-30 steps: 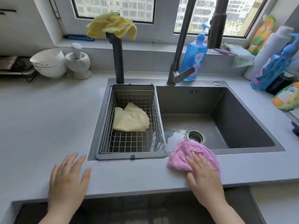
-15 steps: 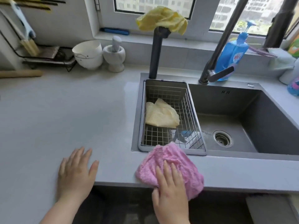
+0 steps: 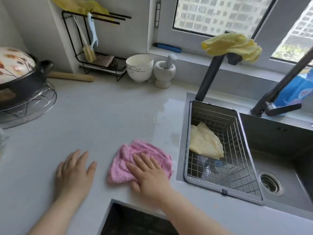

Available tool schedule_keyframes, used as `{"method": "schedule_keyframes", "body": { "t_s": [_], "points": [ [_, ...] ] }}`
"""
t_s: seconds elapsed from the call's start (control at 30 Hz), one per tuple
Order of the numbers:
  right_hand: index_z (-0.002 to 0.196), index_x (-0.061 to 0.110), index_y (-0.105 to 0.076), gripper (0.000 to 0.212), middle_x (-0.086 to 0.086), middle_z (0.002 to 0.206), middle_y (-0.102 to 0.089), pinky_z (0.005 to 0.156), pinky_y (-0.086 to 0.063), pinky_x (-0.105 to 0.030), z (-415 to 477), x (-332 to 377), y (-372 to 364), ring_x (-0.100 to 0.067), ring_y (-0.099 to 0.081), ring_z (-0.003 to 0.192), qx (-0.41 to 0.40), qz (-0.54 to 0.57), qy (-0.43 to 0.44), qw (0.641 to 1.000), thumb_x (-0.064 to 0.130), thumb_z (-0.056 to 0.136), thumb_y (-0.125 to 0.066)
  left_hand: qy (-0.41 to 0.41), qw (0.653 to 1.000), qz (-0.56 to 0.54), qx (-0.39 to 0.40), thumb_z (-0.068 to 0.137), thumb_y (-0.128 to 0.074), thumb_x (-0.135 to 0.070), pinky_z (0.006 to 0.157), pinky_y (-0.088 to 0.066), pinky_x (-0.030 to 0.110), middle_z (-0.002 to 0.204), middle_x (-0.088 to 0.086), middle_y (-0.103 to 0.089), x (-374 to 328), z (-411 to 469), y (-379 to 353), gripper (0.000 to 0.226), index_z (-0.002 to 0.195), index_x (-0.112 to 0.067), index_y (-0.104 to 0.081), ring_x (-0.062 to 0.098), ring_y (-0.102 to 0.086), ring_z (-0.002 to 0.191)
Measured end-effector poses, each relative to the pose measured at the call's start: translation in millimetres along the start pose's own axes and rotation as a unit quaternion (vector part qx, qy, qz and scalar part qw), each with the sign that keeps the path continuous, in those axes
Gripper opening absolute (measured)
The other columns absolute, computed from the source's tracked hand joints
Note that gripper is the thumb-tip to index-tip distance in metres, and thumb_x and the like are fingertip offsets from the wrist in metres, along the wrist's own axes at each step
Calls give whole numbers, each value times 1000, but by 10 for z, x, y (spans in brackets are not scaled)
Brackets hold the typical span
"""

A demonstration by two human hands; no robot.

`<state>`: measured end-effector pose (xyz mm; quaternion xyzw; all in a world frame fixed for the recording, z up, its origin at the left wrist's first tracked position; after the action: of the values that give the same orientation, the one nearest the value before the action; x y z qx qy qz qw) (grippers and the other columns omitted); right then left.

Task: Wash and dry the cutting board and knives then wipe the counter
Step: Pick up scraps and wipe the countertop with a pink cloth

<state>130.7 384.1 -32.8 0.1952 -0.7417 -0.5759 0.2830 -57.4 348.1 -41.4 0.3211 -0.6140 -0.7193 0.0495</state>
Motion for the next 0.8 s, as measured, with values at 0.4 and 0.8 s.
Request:
{"method": "schedule_keyframes", "body": {
  "t_s": [0.4, 0.8],
  "points": [
    [103, 37, -69, 51, 8, 113, -69, 84, -53, -31, 824, 435, -13, -15, -66, 105, -63, 14, -7, 998, 44, 68, -32, -22, 998, 35, -52, 89, -27, -39, 87, -43, 46, 99, 26, -68, 54, 54, -55, 61, 93, 6, -68, 43, -66, 92],
    [148, 22, -14, 54, -5, 158, -3, 117, -1, -38, 1653, -1371, 658, -25, 0, 145, -75, 50, -263, 961, 27, 97, -29, -37, 998, 47, -21, 96, -4, -48, 90, -26, 39, 106, 22, -67, 89, 91, -105, 80, 99, 0, -68, 25, -40, 109]
  ]
}}
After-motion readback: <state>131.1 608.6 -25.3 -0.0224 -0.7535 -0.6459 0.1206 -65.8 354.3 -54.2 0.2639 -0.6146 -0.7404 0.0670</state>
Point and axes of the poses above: each hand's wrist, its own z-axis towards the middle knuckle, its own y-axis out of the back of the hand, x = y × z, the point moved 6 cm from there along z, towards the middle knuckle
